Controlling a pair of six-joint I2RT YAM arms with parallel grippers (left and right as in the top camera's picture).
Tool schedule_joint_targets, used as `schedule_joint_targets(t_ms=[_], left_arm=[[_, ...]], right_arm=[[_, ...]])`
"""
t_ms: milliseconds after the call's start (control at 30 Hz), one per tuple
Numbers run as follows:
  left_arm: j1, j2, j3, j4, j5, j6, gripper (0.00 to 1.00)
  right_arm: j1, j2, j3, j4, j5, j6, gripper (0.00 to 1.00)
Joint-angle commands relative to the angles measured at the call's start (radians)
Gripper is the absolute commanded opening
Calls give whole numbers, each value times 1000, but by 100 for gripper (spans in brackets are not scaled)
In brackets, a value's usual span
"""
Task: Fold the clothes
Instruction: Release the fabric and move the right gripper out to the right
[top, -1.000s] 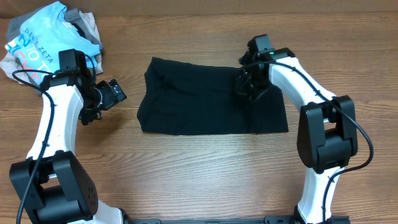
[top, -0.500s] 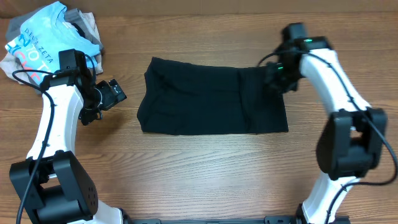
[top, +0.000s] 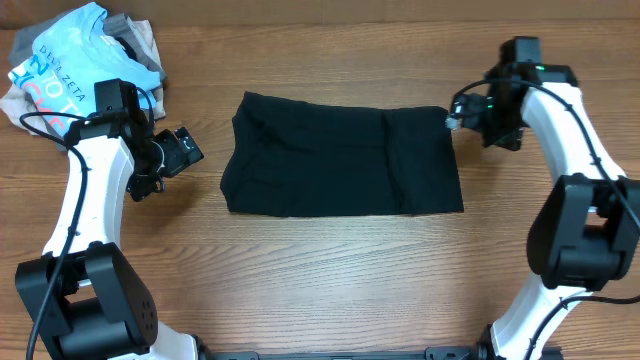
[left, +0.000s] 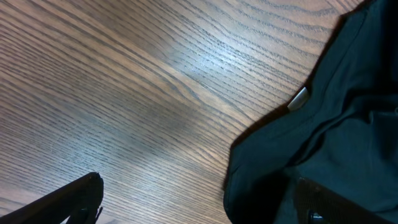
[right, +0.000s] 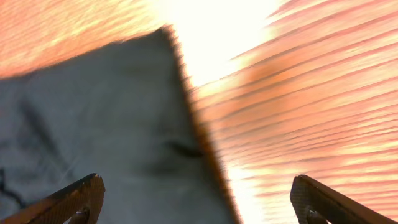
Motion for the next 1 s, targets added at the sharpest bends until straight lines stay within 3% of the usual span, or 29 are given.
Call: schedule_joint_targets(t_ms=[0,333,633,967], left_arm=[[3,-14,9,1,10,27,100],[3,-13,9,0,11,26,100],[3,-13,9,-3,11,26,100],[3,-13,9,-16,11,26,100]], right_arm=[[-103,-6,-4,14,-2,-23,100],[-313,-6,-4,27,-109,-20,100],[-321,6,-5,37,-157,-159,100],[-314,113,-6,31,-407,-330,100]])
